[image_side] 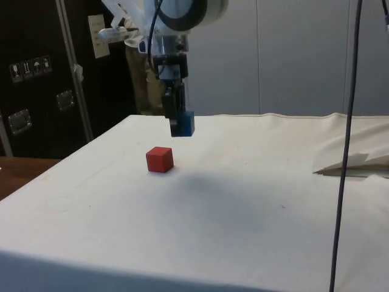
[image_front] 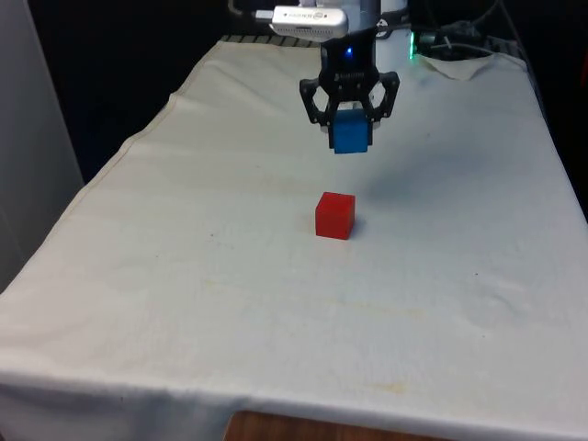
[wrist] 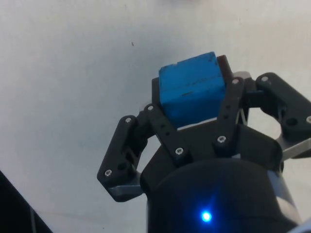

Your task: Stack the two cubes.

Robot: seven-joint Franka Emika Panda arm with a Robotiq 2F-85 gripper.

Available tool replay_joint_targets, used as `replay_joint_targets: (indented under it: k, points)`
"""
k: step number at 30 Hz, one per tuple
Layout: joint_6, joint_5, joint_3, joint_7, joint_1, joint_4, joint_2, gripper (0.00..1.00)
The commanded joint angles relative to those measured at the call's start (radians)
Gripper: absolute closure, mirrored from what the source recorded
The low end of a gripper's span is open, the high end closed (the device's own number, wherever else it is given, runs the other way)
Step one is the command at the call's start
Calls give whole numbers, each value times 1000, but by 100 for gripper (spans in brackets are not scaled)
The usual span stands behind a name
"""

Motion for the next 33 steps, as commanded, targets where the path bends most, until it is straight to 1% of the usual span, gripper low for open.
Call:
replay_joint_targets:
  k: [1,3,5,8,10,11,12,19,20,21,24,28,29,30,31,33]
  points:
    - [-1,-4,-1,5,2,-5,-8,98]
    - [0,0,0,0,0,-1,-2,98]
    - [1,-2,-1,3,2,-7,-8,98]
    - [-1,1,1,2,1,14,10,98]
    - [-2,5,1,-2,-3,32,26,98]
    - [0,0,-1,0,0,20,13,98]
    - [-3,7,0,-3,-4,41,33,98]
    - [-10,14,-4,-7,-11,122,102,98]
    - [-2,6,-7,-1,-6,112,96,98]
    - [-10,16,-4,-8,-12,132,112,98]
    - [-9,23,-4,-11,-17,170,147,98]
    - [-8,27,-4,-11,-22,208,184,98]
    - [-3,18,-9,-4,-17,207,185,98]
    - [-9,29,-4,-11,-24,225,201,98]
    - [-9,29,-4,-11,-24,225,201,98]
    - [-11,29,-7,-8,-25,247,221,98]
